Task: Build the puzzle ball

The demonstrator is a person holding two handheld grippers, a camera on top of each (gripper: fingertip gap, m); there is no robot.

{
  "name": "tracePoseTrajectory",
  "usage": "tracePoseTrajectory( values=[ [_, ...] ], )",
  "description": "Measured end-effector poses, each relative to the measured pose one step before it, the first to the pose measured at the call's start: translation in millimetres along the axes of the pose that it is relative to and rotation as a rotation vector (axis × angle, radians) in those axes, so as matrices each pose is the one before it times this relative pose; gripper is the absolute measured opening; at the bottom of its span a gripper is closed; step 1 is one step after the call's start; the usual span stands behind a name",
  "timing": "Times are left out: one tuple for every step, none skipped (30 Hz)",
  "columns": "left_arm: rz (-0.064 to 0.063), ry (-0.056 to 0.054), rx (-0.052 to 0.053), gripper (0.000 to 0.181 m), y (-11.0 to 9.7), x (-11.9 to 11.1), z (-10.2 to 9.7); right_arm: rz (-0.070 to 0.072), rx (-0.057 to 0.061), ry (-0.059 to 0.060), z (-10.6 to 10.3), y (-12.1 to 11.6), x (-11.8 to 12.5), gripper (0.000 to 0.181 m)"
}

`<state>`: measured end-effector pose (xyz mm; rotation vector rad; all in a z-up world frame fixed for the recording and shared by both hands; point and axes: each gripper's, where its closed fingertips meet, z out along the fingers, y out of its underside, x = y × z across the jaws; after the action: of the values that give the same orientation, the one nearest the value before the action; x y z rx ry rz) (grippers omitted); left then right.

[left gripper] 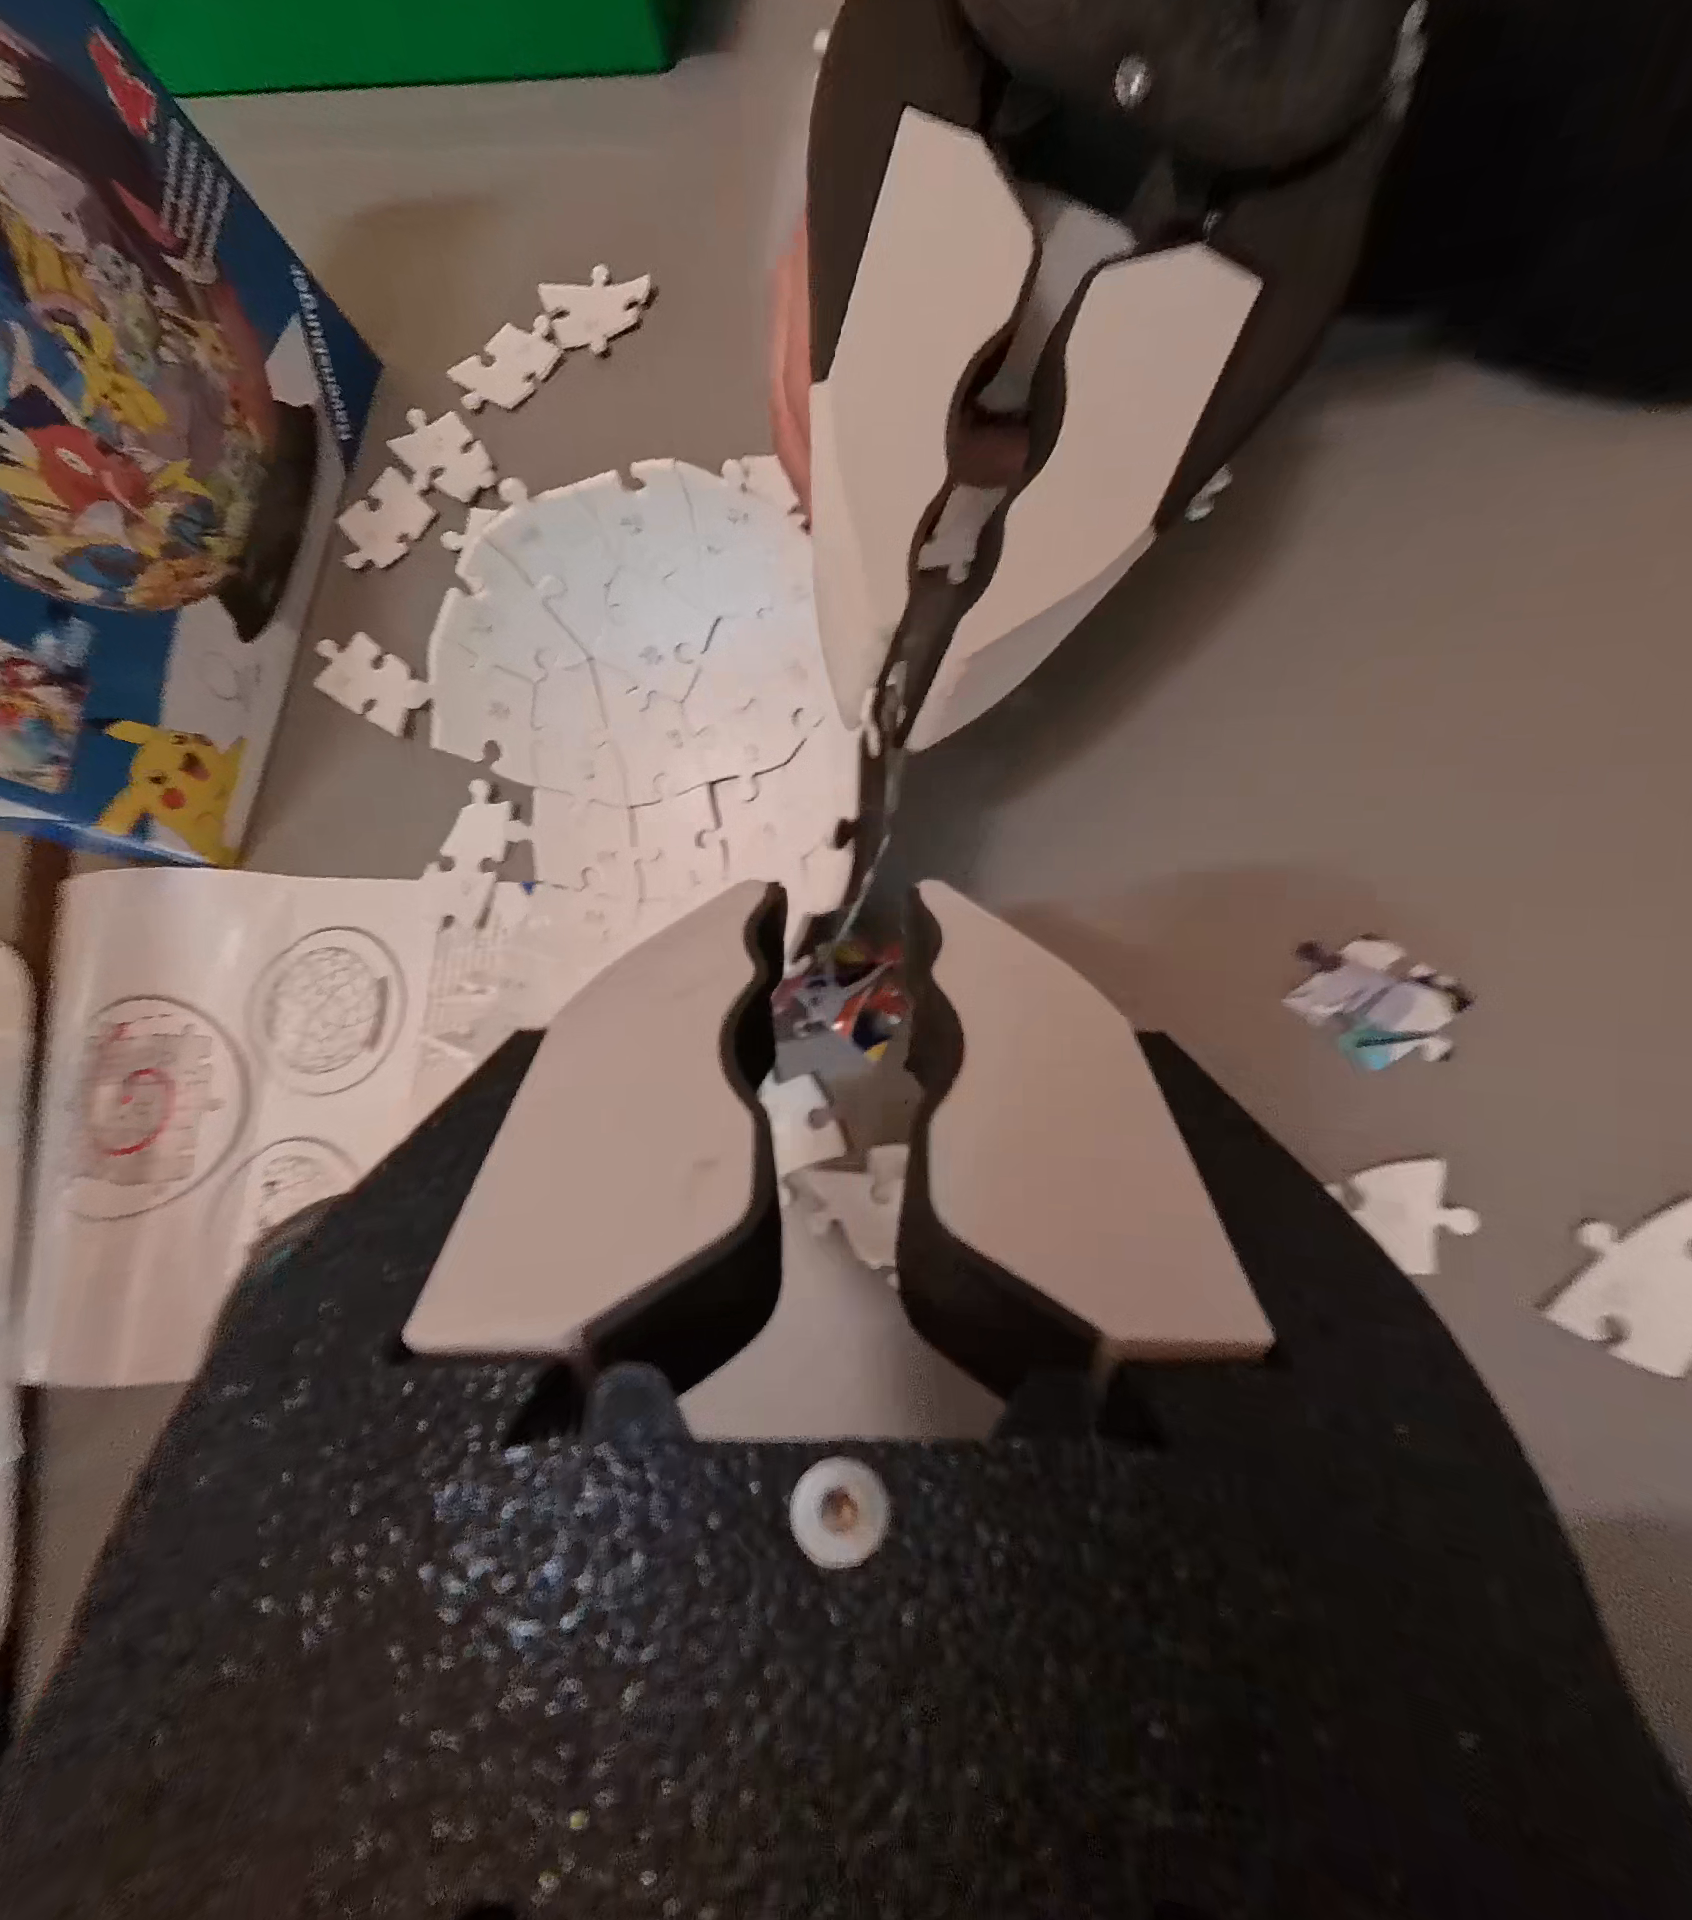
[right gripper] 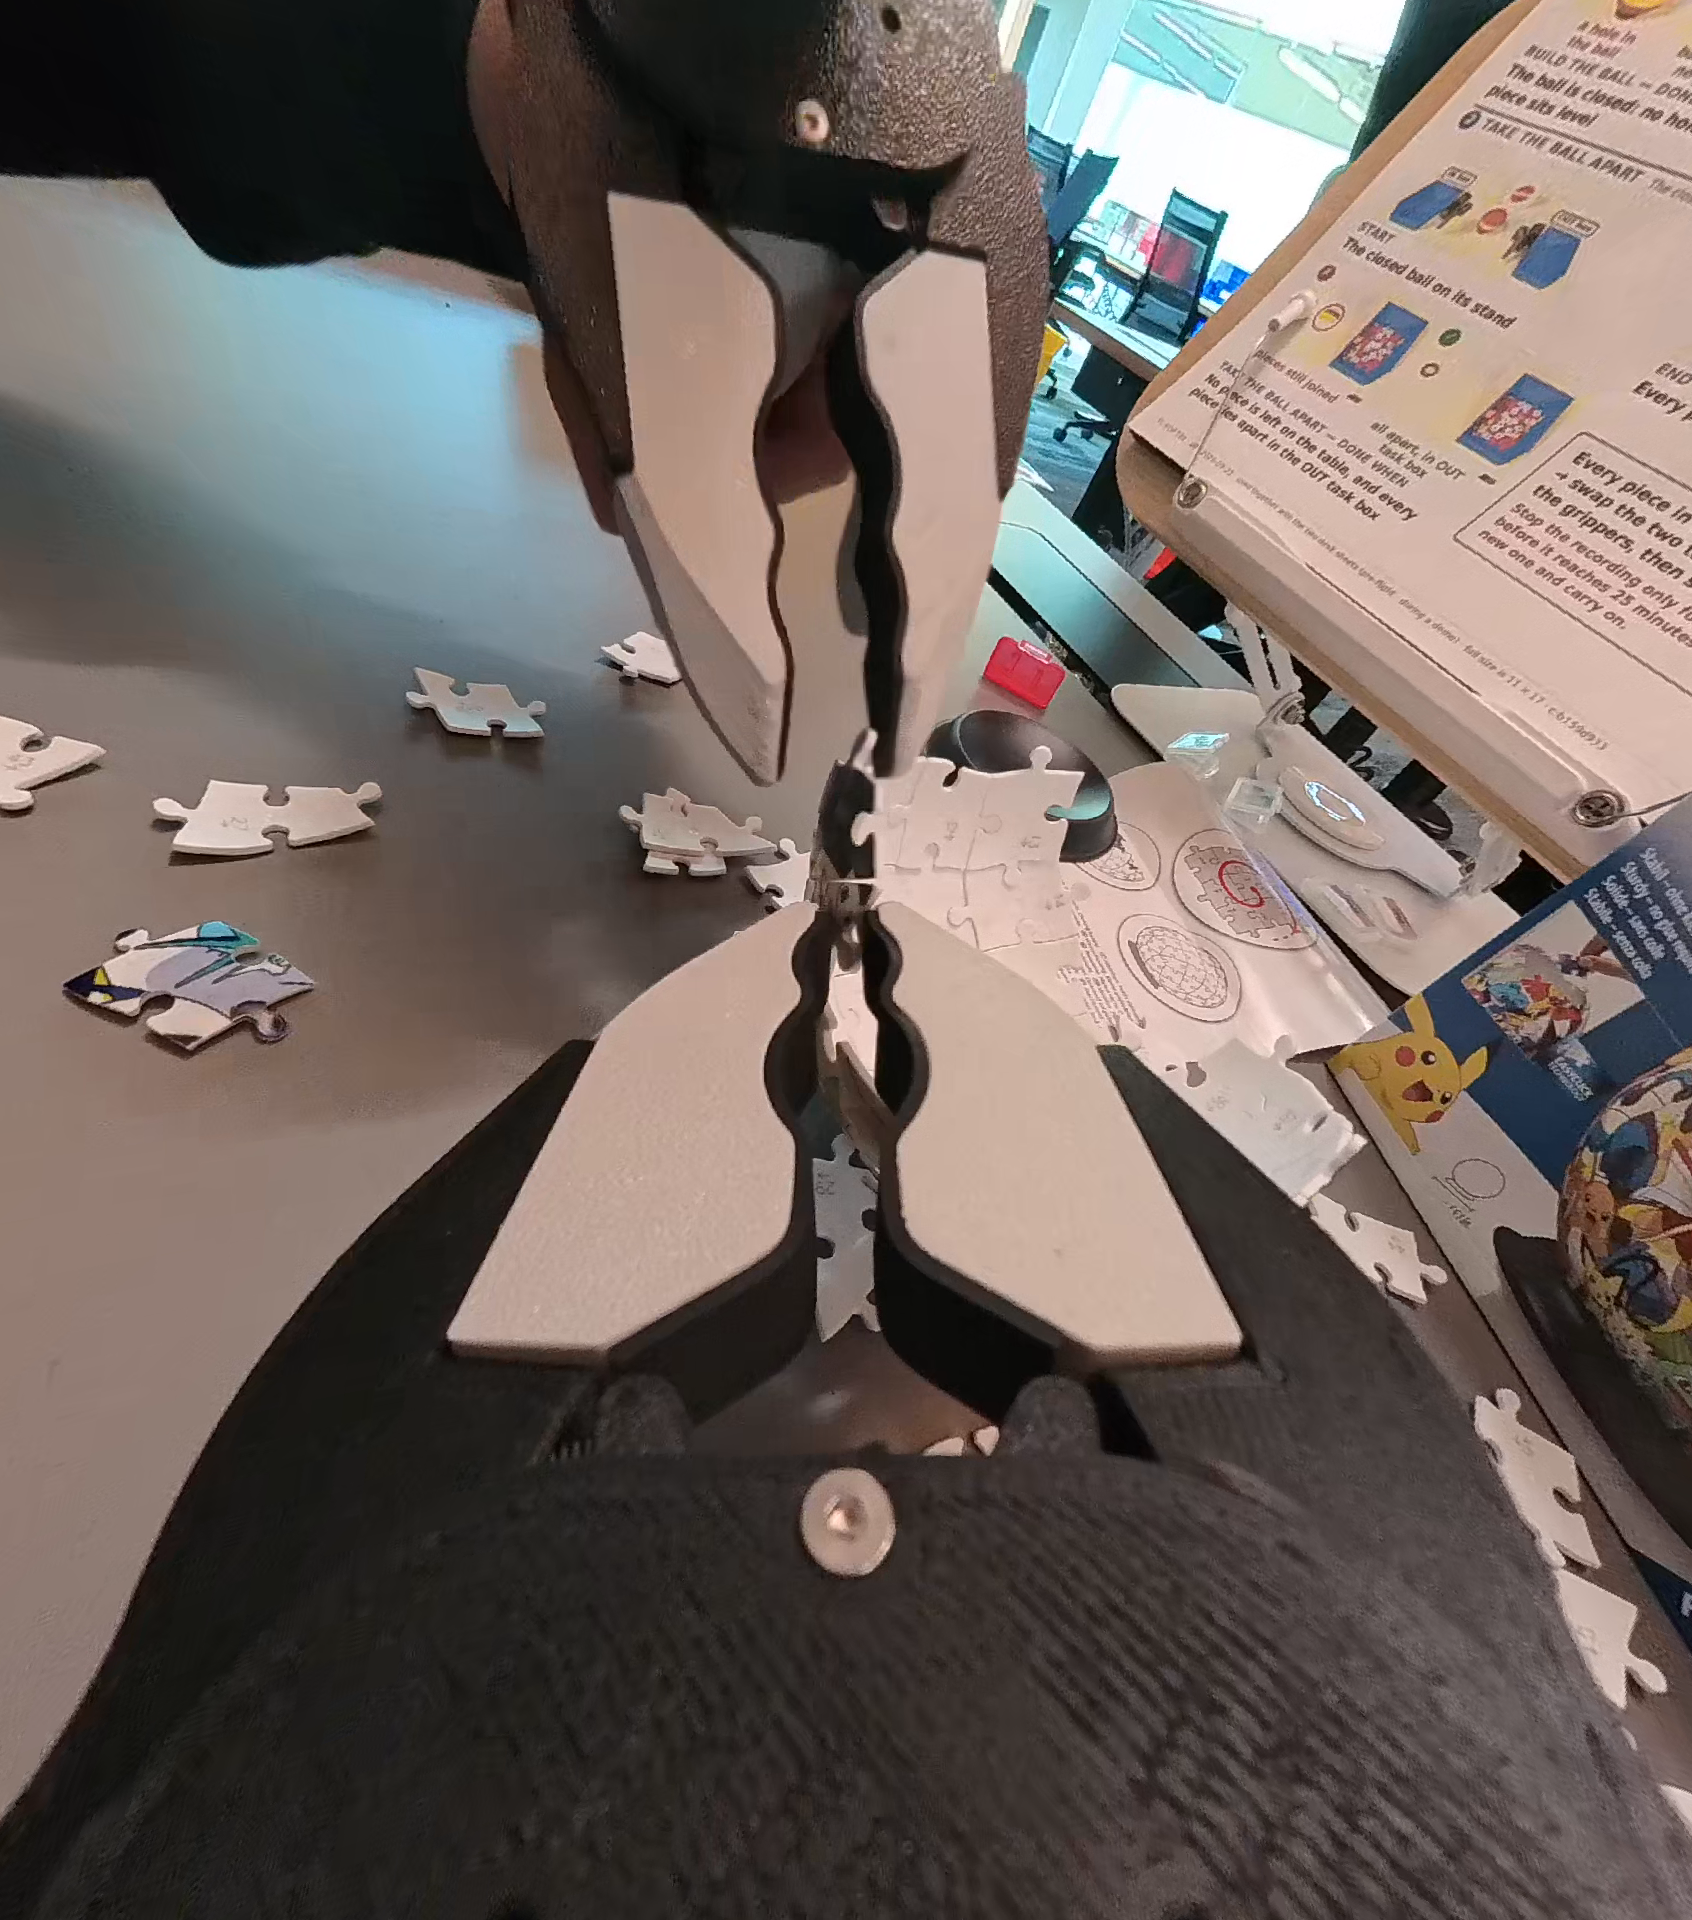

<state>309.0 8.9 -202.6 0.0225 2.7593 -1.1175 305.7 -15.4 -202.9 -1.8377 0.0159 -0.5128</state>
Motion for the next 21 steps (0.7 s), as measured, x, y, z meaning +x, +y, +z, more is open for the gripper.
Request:
tracePoseTrajectory(
  values=[
    [0.0357,-0.0279,-0.0240,0.021,2.36,-3.14,0.64,0.0009,0.0013,-0.0070,-0.19,-0.23,-0.74,0.005],
    [0.0282,-0.0123,-0.0263,0.022,2.81,-1.66,0.92,0.0009,0.0041,-0.0065,-0.48,-0.46,-0.63,0.005],
    [0.0137,0.0122,-0.0230,0.023,2.48,1.32,1.39,0.0023,0.0051,-0.0022,-0.75,-0.43,0.01,0.005],
    [0.0003,0.0219,-0.0188,0.025,1.74,2.22,2.03,0.0026,0.0037,-0.0060,-0.95,-0.22,-0.15,0.005],
    [-0.0005,0.0142,-0.0158,0.025,1.21,1.32,2.28,0.0049,0.0061,-0.0082,-1.32,-0.48,-0.21,0.005],
    [0.0078,0.0100,-0.0106,0.025,0.26,1.12,2.04,0.0083,0.0088,-0.0036,-1.43,-0.75,0.53,0.005],
    [0.0122,0.0053,-0.0035,0.025,-0.92,0.84,1.79,0.0105,0.0099,-0.0004,-1.44,-1.03,1.06,0.005],
    [0.0111,0.0001,0.0015,0.024,-1.72,-0.02,1.29,0.0094,0.0058,-0.0025,-1.41,-0.43,0.73,0.005],
    [0.0063,0.0026,0.0042,0.024,-1.99,0.25,0.89,0.0084,0.0051,-0.0025,-1.11,-0.41,0.58,0.005],
    [0.0020,0.0062,0.0011,0.024,-1.38,0.24,0.72,0.0071,0.0024,-0.0027,-0.94,-0.11,0.43,0.005],
    [0.0012,0.0040,-0.0040,0.023,-0.33,-0.48,0.83,0.0068,0.0019,0.0003,-0.71,-0.07,0.65,0.005],
    [0.0034,0.0005,-0.0058,0.021,0.16,-0.96,0.72,0.0052,0.0018,0.0022,-0.37,-0.19,0.82,0.006],
    [0.0049,-0.0005,-0.0052,0.018,0.41,-1.27,0.54,0.0025,-0.0005,0.0007,-0.21,0.13,0.39,0.006],
    [0.0051,-0.0004,-0.0040,0.012,0.44,-1.26,0.36,0.0008,-0.0026,-0.0029,-0.06,0.33,-0.36,0.006],
    [0.0046,-0.0009,-0.0032,0.010,0.33,-1.43,0.21,0.0020,-0.0023,0.0016,-0.01,0.32,0.23,0.006],
    [0.0022,0.0025,-0.0024,0.010,0.00,-0.75,0.29,0.0039,-0.0031,0.0048,0.01,0.37,0.82,0.006],
    [0.0017,0.0044,-0.0048,0.009,0.19,-0.25,0.51,0.0055,-0.0051,-0.0004,-0.07,0.67,0.21,0.006],
    [0.0024,0.0061,-0.0057,0.008,0.18,0.34,0.66,0.0050,-0.0056,-0.0032,-0.11,0.73,-0.12,0.006],
    [0.0024,0.0040,-0.0043,0.008,-0.06,0.45,0.58,0.0039,-0.0016,-0.0009,-0.36,0.32,0.20,0.006],
    [0.0012,0.0050,-0.0027,0.007,-0.35,0.60,0.39,0.0047,0.0003,0.0014,-0.54,0.03,0.45,0.006],
    [-0.0035,0.0092,-0.0021,0.007,-0.39,0.98,0.40,0.0067,-0.0011,0.0024,-0.70,0.18,0.67,0.006]
  ],
)
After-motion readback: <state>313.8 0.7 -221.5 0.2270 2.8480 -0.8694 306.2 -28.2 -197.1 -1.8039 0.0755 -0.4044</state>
